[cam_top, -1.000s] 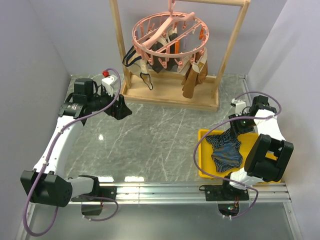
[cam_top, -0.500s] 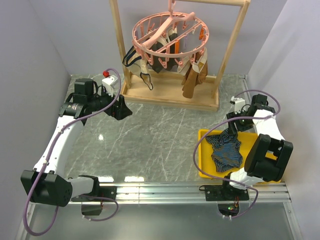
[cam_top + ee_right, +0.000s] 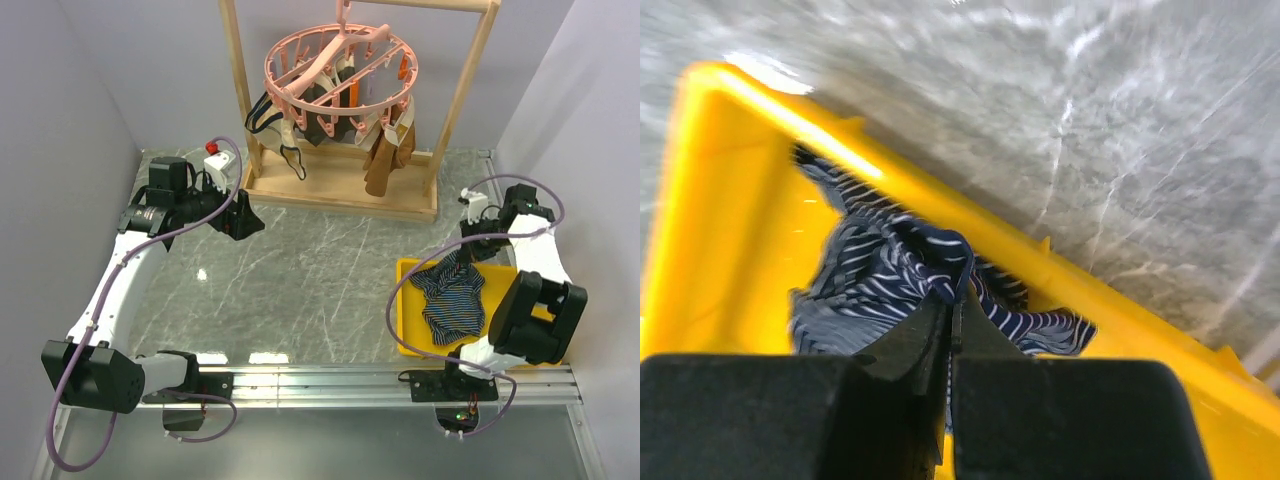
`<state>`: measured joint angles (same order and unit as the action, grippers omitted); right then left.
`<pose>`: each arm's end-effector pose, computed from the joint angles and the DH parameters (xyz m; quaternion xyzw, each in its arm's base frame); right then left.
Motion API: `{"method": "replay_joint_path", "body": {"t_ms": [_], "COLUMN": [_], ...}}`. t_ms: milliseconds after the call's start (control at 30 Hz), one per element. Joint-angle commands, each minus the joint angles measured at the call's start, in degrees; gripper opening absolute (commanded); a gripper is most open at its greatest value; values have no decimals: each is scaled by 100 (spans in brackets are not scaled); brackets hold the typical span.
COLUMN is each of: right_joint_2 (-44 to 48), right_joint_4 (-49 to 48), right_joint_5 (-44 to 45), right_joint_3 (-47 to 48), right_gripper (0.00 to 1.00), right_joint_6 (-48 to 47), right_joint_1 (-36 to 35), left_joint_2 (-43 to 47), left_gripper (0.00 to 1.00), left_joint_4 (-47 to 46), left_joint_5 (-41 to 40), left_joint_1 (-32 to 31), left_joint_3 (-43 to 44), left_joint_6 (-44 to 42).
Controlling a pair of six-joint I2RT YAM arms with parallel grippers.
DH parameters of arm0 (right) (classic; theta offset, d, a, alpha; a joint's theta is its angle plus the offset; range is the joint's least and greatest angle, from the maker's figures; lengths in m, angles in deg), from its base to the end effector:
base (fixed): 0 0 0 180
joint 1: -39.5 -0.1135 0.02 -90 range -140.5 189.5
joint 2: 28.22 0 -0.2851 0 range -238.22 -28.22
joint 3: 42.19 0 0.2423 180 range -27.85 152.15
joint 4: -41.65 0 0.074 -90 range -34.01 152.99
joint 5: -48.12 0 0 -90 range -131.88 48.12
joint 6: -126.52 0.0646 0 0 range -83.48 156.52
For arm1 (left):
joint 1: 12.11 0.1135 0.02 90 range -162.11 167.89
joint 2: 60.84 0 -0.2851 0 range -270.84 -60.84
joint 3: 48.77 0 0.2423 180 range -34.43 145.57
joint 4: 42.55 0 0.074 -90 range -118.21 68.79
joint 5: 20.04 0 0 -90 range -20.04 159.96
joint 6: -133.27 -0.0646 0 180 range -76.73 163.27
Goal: Clip the underwear to the hanger
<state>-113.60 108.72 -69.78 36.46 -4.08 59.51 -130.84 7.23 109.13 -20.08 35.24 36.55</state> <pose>0.2680 -0.0654 0.2434 -0.2051 0.9393 0.1371 0.2385 0.2501 -0.0762 0.3675 0.2587 0.8122 -0.3030 0.4261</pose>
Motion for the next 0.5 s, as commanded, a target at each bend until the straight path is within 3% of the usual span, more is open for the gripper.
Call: {"method": "replay_joint_path", "body": {"t_ms": [0, 200, 467], "right_joint_2": [829, 1252, 1683], "right_joint_4": [667, 1450, 739], "right_joint_5": [-628, -1182, -1296], "right_joint_3": [739, 1733, 2418], "right_gripper": [0, 0, 0], "right_joint_6": [-132, 95, 1465], "right_joint_1": [-58, -610, -2325], "left_joint_2": [30, 12, 56], "left_gripper": [99, 99, 98], "left_joint_4": [50, 33, -177], "left_joint_5": [116, 432, 1170], "left_joint_1": [-12, -12, 435], "left_joint_3": [205, 187, 310], "left_joint_6": [30, 144, 636]}}
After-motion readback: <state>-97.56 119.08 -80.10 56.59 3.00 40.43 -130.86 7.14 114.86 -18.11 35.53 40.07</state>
